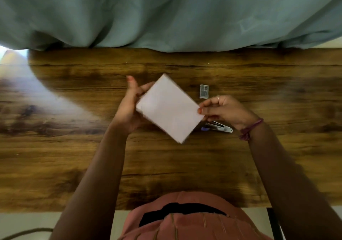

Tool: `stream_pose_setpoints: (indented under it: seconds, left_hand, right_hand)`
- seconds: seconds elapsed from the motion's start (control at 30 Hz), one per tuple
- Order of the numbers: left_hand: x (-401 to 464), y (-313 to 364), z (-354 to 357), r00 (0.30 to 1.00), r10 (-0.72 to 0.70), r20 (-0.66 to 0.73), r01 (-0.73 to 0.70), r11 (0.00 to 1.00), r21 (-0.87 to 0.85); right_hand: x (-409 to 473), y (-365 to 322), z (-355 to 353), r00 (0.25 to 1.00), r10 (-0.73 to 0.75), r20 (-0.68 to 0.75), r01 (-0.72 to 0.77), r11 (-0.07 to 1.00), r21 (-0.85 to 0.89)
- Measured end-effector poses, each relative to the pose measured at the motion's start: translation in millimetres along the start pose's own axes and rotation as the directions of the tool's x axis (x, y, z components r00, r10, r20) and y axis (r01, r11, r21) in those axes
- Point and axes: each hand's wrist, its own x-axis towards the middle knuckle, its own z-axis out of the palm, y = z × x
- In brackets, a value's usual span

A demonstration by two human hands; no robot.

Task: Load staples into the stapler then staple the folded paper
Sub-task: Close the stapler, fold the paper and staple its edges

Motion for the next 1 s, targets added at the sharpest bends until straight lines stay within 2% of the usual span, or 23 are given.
stream_pose_setpoints:
  seconds: [0.03, 0.07, 0.1, 0.17, 0.23, 0.33, 0.43, 0.57, 0.6, 0.67, 0.7, 0.77, 0.83, 0.87, 0.9, 1.0]
  left_hand:
    - [0.5, -7.0, -3.3, 0.998, -0.015, -0.053, 0.004, 0.978, -0.209]
    - [0.8, -15.3, -5.4, 0.993, -0.047, -0.108, 0.008, 0.942, -0.335]
    - [0.2, -24.0, -5.2, 0.985, -0.093, -0.142, 0.03, 0.92, -0.391]
    - [-2.2, -42.9, 4.0, 0.973, -0.195, -0.125, 0.135, 0.915, -0.381]
    - [-6.8, -58.2, 22.1, 0.967, -0.25, -0.052, 0.225, 0.93, -0.29]
    - [-11.6, -70.2, 50.0, 0.978, -0.202, -0.041, 0.189, 0.957, -0.221]
    - [-13.0, -74.5, 60.9, 0.962, -0.18, -0.205, 0.119, 0.952, -0.281]
    - [-13.8, -74.2, 60.8, 0.93, -0.169, -0.326, 0.08, 0.96, -0.27]
    - [-14.1, -73.9, 60.9, 0.923, -0.165, -0.349, 0.073, 0.962, -0.262]
    - [-14.7, -72.5, 60.6, 0.91, -0.161, -0.382, 0.065, 0.965, -0.253]
    - [-14.9, -71.5, 60.1, 0.905, -0.16, -0.395, 0.064, 0.967, -0.246]
    - [-15.3, -69.4, 57.6, 0.896, -0.161, -0.413, 0.064, 0.969, -0.239]
    - [-16.2, -68.3, 54.5, 0.895, -0.152, -0.419, 0.05, 0.969, -0.243]
    - [-16.8, -67.8, 53.3, 0.896, -0.147, -0.418, 0.042, 0.967, -0.251]
    - [-17.2, -67.3, 52.5, 0.897, -0.147, -0.416, 0.038, 0.965, -0.26]
    - [-17.3, -66.8, 52.9, 0.901, -0.156, -0.404, 0.036, 0.956, -0.29]
  right_hand:
    - [0.2, 1.4, 1.1, 0.998, 0.013, -0.056, -0.006, 0.991, 0.133]
    - [0.9, 3.4, 4.0, 0.993, 0.04, -0.111, -0.01, 0.966, 0.258]
    - [1.9, 6.2, 9.2, 0.986, 0.074, -0.15, -0.014, 0.93, 0.367]
    - [3.9, 11.8, 23.7, 0.976, 0.133, -0.17, -0.024, 0.848, 0.53]
    - [5.0, 15.4, 39.5, 0.974, 0.161, -0.16, -0.031, 0.79, 0.612]
    - [5.8, 18.1, 57.7, 0.971, 0.179, -0.159, -0.032, 0.756, 0.654]
    - [5.8, 21.0, 64.7, 0.964, 0.197, -0.178, -0.044, 0.779, 0.625]
    - [1.4, 22.0, 64.6, 0.965, 0.18, -0.191, -0.083, 0.9, 0.427]
    - [-0.6, 22.8, 62.1, 0.965, 0.158, -0.21, -0.081, 0.939, 0.334]
    - [-6.2, 26.8, 51.4, 0.962, 0.026, -0.271, -0.026, 1.0, 0.003]
    - [-9.7, 28.6, 43.0, 0.952, -0.082, -0.295, 0.018, 0.977, -0.213]
    - [-16.4, 33.5, 21.1, 0.931, -0.243, -0.273, 0.026, 0.788, -0.615]
    - [-21.6, 41.7, -0.7, 0.954, -0.216, -0.209, -0.077, 0.496, -0.865]
    - [-23.6, 46.4, -8.3, 0.967, -0.16, -0.196, -0.123, 0.382, -0.916]
    - [-24.4, 51.1, -13.1, 0.974, -0.112, -0.199, -0.149, 0.35, -0.925]
    - [-23.7, 60.5, -14.0, 0.973, -0.116, -0.201, -0.119, 0.496, -0.86]
